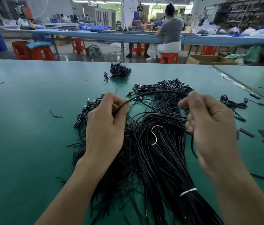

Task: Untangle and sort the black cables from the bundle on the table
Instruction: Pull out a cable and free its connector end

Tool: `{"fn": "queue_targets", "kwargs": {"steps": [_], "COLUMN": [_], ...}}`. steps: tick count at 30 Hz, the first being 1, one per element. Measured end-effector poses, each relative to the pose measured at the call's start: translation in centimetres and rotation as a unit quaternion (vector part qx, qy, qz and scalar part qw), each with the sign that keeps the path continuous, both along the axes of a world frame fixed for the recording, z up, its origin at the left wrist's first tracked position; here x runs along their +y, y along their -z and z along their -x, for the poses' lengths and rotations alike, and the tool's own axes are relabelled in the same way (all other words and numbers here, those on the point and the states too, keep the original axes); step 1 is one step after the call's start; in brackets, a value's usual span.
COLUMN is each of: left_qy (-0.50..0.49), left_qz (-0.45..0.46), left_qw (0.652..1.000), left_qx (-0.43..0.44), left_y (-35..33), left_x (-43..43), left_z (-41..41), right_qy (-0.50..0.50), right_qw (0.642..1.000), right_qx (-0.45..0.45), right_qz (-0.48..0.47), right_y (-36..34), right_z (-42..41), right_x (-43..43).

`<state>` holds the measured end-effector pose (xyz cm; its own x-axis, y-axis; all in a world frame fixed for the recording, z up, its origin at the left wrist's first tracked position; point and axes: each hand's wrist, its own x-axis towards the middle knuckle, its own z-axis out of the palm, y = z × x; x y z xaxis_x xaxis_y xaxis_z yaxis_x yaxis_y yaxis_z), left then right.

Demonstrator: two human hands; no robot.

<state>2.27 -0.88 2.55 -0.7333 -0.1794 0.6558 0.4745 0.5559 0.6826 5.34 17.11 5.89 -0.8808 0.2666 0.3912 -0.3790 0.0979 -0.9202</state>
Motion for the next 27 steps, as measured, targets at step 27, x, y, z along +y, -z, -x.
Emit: {"fn": "queue_targets", "kwargs": {"steps": [27], "left_qy": [0.573], "left_qz": [-0.159], "left_qw": [0.692], "left_qx": [-0.409], "left_y": [-2.1], "left_x": [-0.3], "left_z": [-2.3], "right_qy": [0.013], "right_qw": [0.999], "right_qx": [-0.031], "right_qz": [0.009], "right_y": [2.1], "right_z": [1.6], "right_x": [1.4]}}
